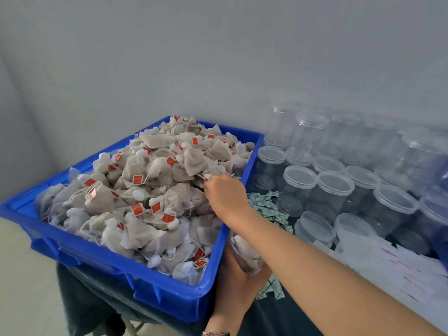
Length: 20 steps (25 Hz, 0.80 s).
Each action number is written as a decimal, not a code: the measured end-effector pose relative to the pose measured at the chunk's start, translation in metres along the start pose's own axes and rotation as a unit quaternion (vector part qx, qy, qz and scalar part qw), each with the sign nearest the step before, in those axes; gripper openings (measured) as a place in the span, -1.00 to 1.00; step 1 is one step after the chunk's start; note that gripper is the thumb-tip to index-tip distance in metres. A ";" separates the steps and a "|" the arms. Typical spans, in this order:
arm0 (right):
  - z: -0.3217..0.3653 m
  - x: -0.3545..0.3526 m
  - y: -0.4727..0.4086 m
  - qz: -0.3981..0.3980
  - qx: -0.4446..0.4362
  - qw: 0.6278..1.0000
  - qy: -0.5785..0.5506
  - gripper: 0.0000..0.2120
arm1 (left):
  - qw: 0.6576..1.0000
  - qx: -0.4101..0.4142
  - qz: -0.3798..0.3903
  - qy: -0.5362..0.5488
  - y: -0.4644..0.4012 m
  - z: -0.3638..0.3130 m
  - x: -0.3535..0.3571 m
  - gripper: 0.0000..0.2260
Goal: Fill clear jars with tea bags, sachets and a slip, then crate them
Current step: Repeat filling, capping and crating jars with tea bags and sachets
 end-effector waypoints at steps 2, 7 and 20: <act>-0.005 -0.010 0.004 -0.001 0.010 1.000 0.002 -0.80 | 1.000 0.000 -0.003 -0.002 -0.001 0.001 -0.001 -0.11; -0.015 -0.054 0.010 -0.033 -0.002 0.999 -0.024 -0.80 | 1.000 0.010 -0.012 0.002 -0.001 0.000 0.000 -0.19; -0.051 -0.175 0.057 -0.223 0.022 0.949 -0.220 -0.73 | 1.000 0.009 -0.012 0.015 -0.001 0.006 0.003 -0.09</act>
Point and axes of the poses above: each hand's wrist, its own y-axis away from the middle knuckle, its own x-axis out of the palm, z = x × y, the point moved 5 cm from there along -y, towards the middle knuckle, and after that the axes turned 7 degrees about -z, right-handed, at the moved point
